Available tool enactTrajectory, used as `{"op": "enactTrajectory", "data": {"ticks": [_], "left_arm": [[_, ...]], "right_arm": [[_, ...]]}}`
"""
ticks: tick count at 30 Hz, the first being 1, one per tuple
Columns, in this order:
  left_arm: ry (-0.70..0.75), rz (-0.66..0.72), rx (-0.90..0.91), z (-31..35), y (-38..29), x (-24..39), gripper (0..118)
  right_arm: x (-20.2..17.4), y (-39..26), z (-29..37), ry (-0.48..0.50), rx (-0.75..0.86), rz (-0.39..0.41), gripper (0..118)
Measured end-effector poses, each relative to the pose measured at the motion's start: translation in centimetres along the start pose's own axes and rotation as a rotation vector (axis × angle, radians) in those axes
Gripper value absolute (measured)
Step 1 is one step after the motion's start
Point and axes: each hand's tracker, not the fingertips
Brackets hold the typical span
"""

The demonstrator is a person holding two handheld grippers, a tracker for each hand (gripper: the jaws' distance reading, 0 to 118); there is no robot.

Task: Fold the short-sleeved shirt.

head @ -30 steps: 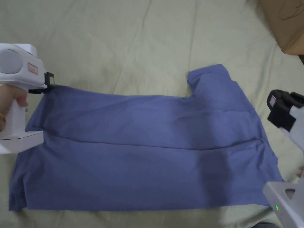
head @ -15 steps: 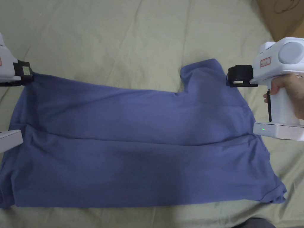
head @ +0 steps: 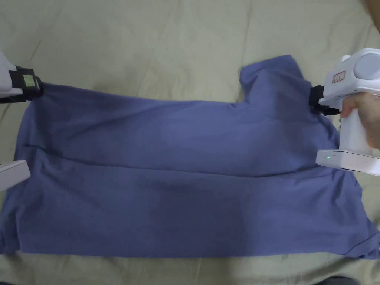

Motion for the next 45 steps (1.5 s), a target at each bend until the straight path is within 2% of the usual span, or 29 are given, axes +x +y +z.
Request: {"op": "enactTrajectory", "data": {"ticks": [1, 6, 14, 16, 17, 20, 21, 24, 25, 33, 34, 36, 37, 39, 40, 41, 42, 44, 45], "left_arm": [[0.005, -0.002, -0.004, 0.1, -0.1, 0.1, 0], [0.004, 0.018, 0.002, 1.5, -0.4, -0.3, 0], [-0.038, 0.049, 0.078, 7.9, -1.7, -1.4, 0], [-0.050, 0.061, 0.105, 9.8, -2.6, -2.0, 0], [-0.056, 0.071, 0.112, 10.6, -3.2, -2.4, 0], [-0.080, 0.094, 0.131, 12.9, -5.4, -3.2, 0], [-0.084, 0.099, 0.134, 13.5, -6.2, -3.5, 0], [-0.092, 0.121, 0.136, 14.5, -8.9, -4.3, 0], [-0.092, 0.142, 0.130, 14.6, -10.1, -4.7, 0], [-0.036, 0.251, 0.011, 12.5, -18.2, -6.4, 0], [-0.031, 0.269, -0.005, 12.3, -19.0, -6.7, 3], [0.014, 0.310, -0.025, 12.2, -20.1, -6.9, 19], [0.037, 0.309, -0.027, 12.2, -20.4, -7.1, 39], [0.077, 0.299, -0.011, 12.8, -20.3, -7.5, 79], [0.119, 0.300, 0.015, 13.5, -19.9, -7.4, 97], [0.131, 0.286, 0.062, 14.4, -19.4, -7.3, 105], [0.129, 0.270, 0.113, 15.3, -18.9, -7.2, 109], [0.120, 0.201, 0.231, 17.6, -17.3, -6.2, 109], [0.121, 0.163, 0.274, 18.6, -16.7, -5.5, 109]], "right_arm": [[-0.3, 0.1, 0.5, 0.003, 0.001, -0.001, 1], [0.6, 0.5, 4.2, 0.047, 0.073, 0.027, 0], [3.6, -3.0, 15.7, 0.109, 0.283, 0.082, 0], [4.6, -4.9, 17.8, 0.124, 0.311, 0.066, 0], [5.5, -6.2, 18.9, 0.086, 0.309, 0.049, 0], [7.2, -9.4, 21.0, 0.093, 0.335, 0.034, 0], [7.8, -10.4, 21.4, 0.061, 0.352, 0.024, 0], [9.0, -14.0, 22.1, 0.080, 0.356, -0.013, 0], [9.1, -15.5, 22.3, 0.139, 0.347, -0.035, 0], [9.1, -24.6, 19.7, 0.136, 0.224, -0.128, 1], [9.1, -25.4, 19.4, 0.134, 0.207, -0.143, 1], [9.5, -26.4, 19.1, 0.140, 0.201, -0.198, 3], [10.1, -26.7, 19.2, 0.060, 0.190, -0.215, 15], [10.8, -26.6, 19.9, 0.051, 0.187, -0.232, 55], [11.0, -26.5, 20.8, 0.052, 0.208, -0.188, 81], [11.0, -26.1, 21.9, 0.039, 0.250, -0.164, 92], [11.1, -25.6, 23.2, 0.023, 0.312, -0.138, 97], [10.7, -24.5, 26.1, 0.008, 0.426, -0.092, 97], [10.7, -24.2, 27.3, -0.033, 0.423, -0.118, 97]]}}
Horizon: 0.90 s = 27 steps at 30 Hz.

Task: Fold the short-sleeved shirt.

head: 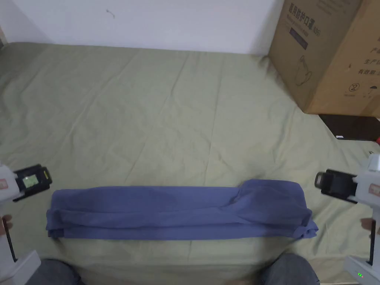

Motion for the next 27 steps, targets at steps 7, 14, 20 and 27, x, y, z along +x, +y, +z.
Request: {"op": "enactTrajectory", "data": {"ticks": [7, 14, 20, 27], "left_arm": [[-0.068, -0.298, 0.378, 6.1, 0.8, 6.4, 109], [-0.134, -0.334, 0.491, 8.3, -1.1, 10.0, 69], [-0.162, -0.350, 0.498, 7.8, -1.7, 11.1, 5], [-0.210, -0.350, 0.453, 7.2, -2.0, 11.3, 0]], "right_arm": [[-4.6, 2.6, 7.1, 0.109, 0.482, 0.134, 112], [-8.7, 0.4, 10.0, 0.380, 0.550, 0.059, 104], [-10.3, -0.4, 9.2, 0.316, 0.511, 0.082, 2], [-10.9, -0.7, 8.3, 0.314, 0.485, 0.081, 0]]}}
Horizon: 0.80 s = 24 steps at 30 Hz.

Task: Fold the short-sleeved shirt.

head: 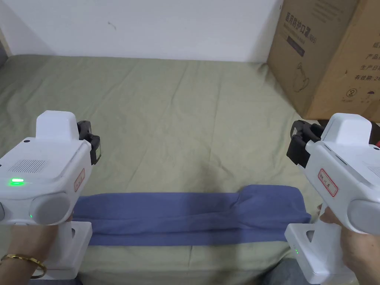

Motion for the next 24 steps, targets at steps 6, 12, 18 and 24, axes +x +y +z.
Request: {"op": "enactTrajectory", "data": {"ticks": [6, 12, 18, 24], "left_arm": [[-0.052, 0.094, -0.089, -1.5, -0.3, -2.3, 10], [-0.151, 0.289, -0.325, -5.3, -2.0, -8.1, 115], [-0.249, 0.506, -0.576, -9.0, -6.7, -14.9, 115], [-0.352, 0.768, -0.697, -10.7, -12.8, -19.6, 116]], "right_arm": [[-0.2, -0.2, -0.5, 0.010, -0.040, -0.007, 0], [-0.2, -0.9, -1.6, 0.005, -0.071, -0.017, 0], [-0.9, -1.7, -2.8, -0.010, -0.127, 0.003, 0], [-1.1, -2.1, -3.7, -0.042, -0.176, 0.036, 0]]}}
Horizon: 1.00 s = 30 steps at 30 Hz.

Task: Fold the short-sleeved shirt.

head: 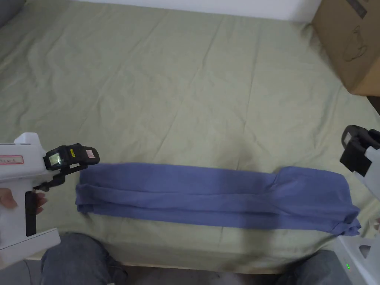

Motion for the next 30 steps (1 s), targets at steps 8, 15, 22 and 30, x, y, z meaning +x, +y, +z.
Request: {"op": "enactTrajectory", "data": {"ticks": [8, 15, 22, 30], "left_arm": [[-0.030, 0.070, -0.126, -3.3, -0.9, -2.9, 100], [0.041, 0.070, -0.121, -4.6, -1.3, -2.3, 24], [0.263, -0.055, -0.137, -5.1, -1.8, 1.9, 5], [0.374, -0.393, -0.069, -0.8, -3.0, 13.1, 5]], "right_arm": [[0.9, 0.7, -1.0, -0.059, -0.014, -0.033, 0], [0.3, 0.8, -0.5, -0.071, -0.020, -0.045, 0], [-0.2, 0.3, -0.3, -0.058, -0.032, -0.032, 0], [0.7, 0.2, 0.5, -0.016, 0.002, -0.045, 0]]}}
